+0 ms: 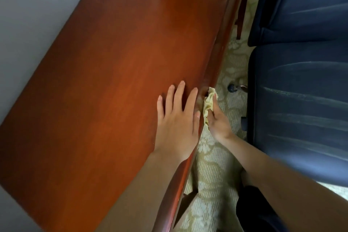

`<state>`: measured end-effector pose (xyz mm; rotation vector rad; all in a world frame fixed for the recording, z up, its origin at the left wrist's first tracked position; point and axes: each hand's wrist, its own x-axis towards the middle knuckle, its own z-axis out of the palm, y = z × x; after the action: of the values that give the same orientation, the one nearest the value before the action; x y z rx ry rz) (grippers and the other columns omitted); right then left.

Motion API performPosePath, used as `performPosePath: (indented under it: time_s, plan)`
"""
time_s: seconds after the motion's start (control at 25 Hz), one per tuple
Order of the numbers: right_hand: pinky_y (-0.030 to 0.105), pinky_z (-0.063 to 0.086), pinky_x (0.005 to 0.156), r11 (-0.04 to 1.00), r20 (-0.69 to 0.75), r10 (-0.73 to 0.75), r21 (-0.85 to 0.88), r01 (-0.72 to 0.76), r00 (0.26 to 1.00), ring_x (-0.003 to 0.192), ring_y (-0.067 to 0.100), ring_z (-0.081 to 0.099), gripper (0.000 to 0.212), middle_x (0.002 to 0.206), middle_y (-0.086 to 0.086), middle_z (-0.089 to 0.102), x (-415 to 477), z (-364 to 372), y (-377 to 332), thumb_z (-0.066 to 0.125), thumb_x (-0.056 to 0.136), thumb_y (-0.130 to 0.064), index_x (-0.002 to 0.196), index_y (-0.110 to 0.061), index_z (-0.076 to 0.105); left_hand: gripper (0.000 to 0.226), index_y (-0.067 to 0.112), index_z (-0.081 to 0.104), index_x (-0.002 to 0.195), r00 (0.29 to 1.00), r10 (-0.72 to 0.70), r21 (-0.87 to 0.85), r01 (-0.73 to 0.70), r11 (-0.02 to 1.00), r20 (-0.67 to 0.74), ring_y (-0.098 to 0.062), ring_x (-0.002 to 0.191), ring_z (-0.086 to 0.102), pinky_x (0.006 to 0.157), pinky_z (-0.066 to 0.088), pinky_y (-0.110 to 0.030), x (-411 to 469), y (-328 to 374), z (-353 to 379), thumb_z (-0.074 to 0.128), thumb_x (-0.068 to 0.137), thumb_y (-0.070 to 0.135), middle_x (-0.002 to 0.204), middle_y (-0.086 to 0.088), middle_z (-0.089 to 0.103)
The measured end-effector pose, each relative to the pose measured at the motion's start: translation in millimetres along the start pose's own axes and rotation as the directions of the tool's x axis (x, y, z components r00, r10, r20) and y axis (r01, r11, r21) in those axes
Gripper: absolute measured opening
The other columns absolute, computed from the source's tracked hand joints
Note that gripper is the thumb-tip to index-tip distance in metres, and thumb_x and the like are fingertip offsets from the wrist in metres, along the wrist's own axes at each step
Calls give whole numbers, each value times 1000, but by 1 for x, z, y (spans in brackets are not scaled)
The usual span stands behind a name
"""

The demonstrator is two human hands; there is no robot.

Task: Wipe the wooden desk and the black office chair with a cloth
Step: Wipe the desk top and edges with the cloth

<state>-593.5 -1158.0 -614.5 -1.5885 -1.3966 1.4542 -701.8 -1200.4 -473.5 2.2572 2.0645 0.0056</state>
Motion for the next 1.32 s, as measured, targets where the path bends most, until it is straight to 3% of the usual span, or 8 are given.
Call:
performPosePath:
  time_s: [0.08,0.28,0.44,0.6,0.72,0.84,1.04,1.32]
  plan:
    - [22,40,88,1000,-16,4,30,-3,1000,108,19,56,57,143,6,45,32,-15,-6,31,102,-21,149,-30,0,55,24,11,152,1000,25,2,-25,1000,-12,-21,147,-8,118,-5,-45,33,5,0,13,98,35,160,-3,1]
    - [15,33,86,999,5,25,43,-25,1000,123,24,49,56,146,5,40,98,-53,-21,30,103,-22,149,-33,0,56,24,14,151,998,25,-18,-26,1000,-50,-19,147,-6,117,-6,-44,114,10,-2,12,97,37,160,1,5]
    - [28,47,75,997,0,70,-16,-70,998,105,37,59,55,124,21,58,143,-83,-36,27,103,-24,148,-37,-1,55,28,12,151,996,-40,-66,34,997,-85,-16,146,-5,117,-8,-46,136,8,4,12,97,40,159,3,9]
    - [30,46,83,995,-30,99,5,-99,995,108,31,58,53,128,16,55,180,-102,-53,26,103,-25,149,-37,3,54,30,17,150,994,-46,-121,34,992,-98,-16,147,-2,118,0,-51,139,8,5,16,97,40,159,2,14]
    - [33,46,96,965,-77,191,199,-173,979,113,22,56,47,133,6,53,194,-102,-66,27,103,-28,148,-38,18,54,29,19,150,995,-42,-154,28,988,-87,-15,147,-1,118,1,-49,141,7,4,16,97,39,158,0,15]
    - [38,44,102,934,-78,203,314,-169,976,115,16,55,45,133,-2,54,172,-89,-70,31,102,-30,147,-37,25,54,29,19,150,995,-46,-160,31,987,-88,-13,147,-1,119,1,-46,142,5,5,13,97,37,159,0,14]
    - [19,39,104,856,-76,71,517,-21,995,116,-3,52,45,135,-11,52,92,-58,-80,32,102,-19,146,-31,31,55,30,18,150,995,-30,-167,14,986,-94,-14,147,-2,119,-2,-43,141,4,4,12,96,33,159,2,11]
    - [31,35,111,801,31,-64,598,33,997,130,0,41,52,148,-10,38,6,-25,-78,35,102,-16,150,-28,20,56,29,21,150,991,50,-150,-68,986,-124,-18,147,-5,119,-3,-41,139,1,7,13,94,28,160,4,7]
